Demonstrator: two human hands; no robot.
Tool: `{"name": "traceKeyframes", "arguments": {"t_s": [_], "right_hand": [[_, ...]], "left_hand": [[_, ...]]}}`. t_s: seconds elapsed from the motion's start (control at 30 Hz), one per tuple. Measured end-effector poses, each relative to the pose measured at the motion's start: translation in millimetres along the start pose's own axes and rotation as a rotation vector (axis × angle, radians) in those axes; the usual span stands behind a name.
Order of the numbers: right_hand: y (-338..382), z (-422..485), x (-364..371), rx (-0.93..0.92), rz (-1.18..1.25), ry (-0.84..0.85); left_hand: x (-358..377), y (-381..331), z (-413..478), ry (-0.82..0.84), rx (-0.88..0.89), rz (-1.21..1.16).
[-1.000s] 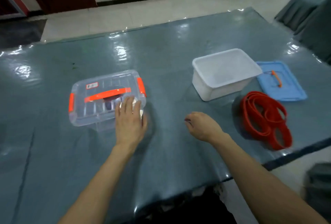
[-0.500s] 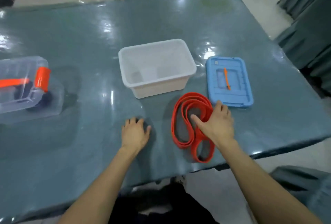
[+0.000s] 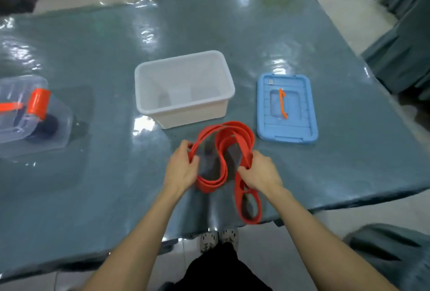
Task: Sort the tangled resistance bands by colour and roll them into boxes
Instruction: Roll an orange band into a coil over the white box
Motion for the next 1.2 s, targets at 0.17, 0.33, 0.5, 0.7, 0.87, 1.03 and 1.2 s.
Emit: {"name": "traceKeyframes", "arguments": {"t_s": [0.17,0.33,0.5,0.7,0.87,1.03,1.2], "right_hand": [[108,-11,-1,-0.377,-0.312,0.178],[215,-29,-5,-0.585,-0.410,0.161],[285,-61,-32,-0.639,-0.364,0.146],[376,-129,-53,-0.826,-0.254,0.193],[415,-163,-109,-0.931,-0.208,0.092],[406,-165,-184,-0.895,-0.131,-0.028],[420,-197,-251,-0.983,0.433,0.146]], "left_hand": [[-157,77,-53,-0.417,-0.112,-0.173],[-243,189,-108,-0.563,-0.439,-0.102],[-228,172,-108,-0.321,-0.287,0.131],[-207,33,-76,-0.101,0.226,-0.075],[-247,-27,-49,-0.203,0.362,-0.336],[-330,-102,-60,-0.301,0.531,-0.047],[-411,-205,-88,-0.441,0.712,0.108]]}}
Point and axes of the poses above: each hand's wrist, its own z-axis towards the middle knuckle, its own x-axis out of the palm, y = z × x, the point moved 10 cm from there along z, towards the middle knuckle, and after that the axes turned 6 degrees about y, right-handed, at the moved point
